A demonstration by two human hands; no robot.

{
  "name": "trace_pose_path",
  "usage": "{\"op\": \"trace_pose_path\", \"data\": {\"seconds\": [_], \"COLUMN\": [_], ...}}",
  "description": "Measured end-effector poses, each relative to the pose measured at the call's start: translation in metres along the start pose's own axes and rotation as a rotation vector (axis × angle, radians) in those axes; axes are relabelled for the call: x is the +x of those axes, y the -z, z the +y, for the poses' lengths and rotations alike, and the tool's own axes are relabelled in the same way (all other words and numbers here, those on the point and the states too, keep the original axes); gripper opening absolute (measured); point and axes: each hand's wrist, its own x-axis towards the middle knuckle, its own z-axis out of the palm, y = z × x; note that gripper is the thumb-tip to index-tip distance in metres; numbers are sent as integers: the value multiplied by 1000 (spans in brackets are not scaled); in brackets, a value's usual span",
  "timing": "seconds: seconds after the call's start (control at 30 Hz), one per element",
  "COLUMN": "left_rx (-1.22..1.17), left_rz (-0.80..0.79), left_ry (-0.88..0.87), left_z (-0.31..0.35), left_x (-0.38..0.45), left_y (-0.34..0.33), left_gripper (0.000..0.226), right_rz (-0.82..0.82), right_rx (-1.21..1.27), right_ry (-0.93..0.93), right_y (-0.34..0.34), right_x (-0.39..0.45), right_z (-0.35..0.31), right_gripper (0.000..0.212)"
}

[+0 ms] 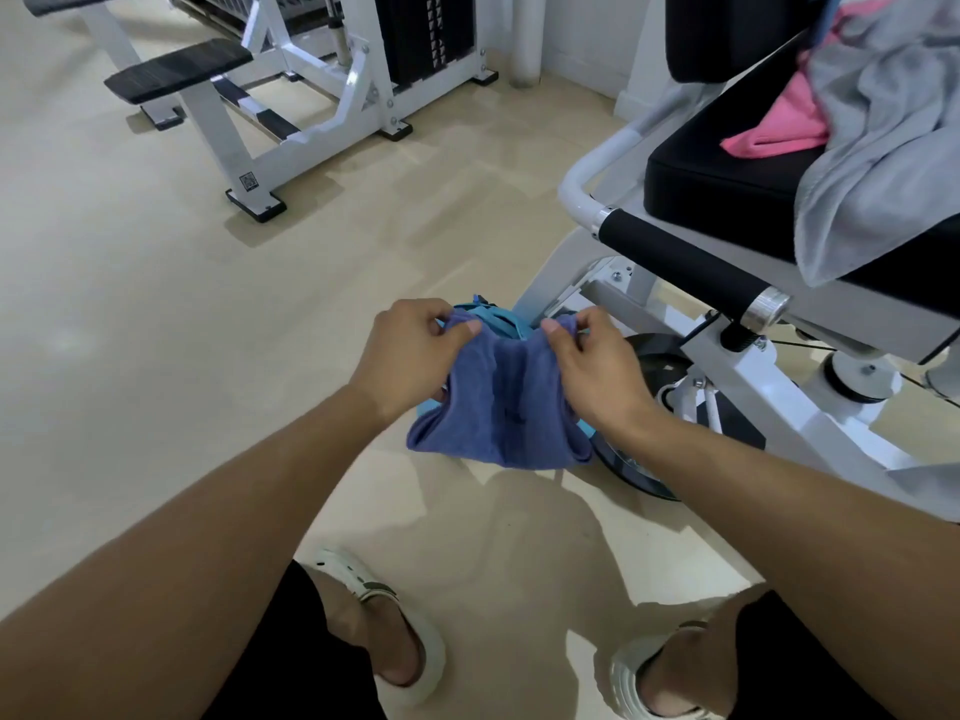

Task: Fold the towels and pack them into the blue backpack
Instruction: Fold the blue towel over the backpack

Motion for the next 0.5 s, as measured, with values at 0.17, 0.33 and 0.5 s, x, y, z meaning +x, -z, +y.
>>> {"op": "trace_pose_path", "data": {"seconds": [0.17, 0.33, 0.5], "left_rx": [-155, -414, -492], "left_rz": [-47, -120, -165], "left_ry": [40, 159, 187], "left_z": [15, 26, 30], "left_x": [-14, -18, -21], "left_y": [-27, -27, -27], "left_gripper": [23, 27, 35], "right_rz": [-54, -95, -186], "right_rx": [82, 183, 222], "right_ry": [38, 4, -2], "right_y": [-13, -6, 2], "right_x": [-16, -23, -29], "right_z": [-16, -24, -34], "right_gripper": [26, 29, 31]}}
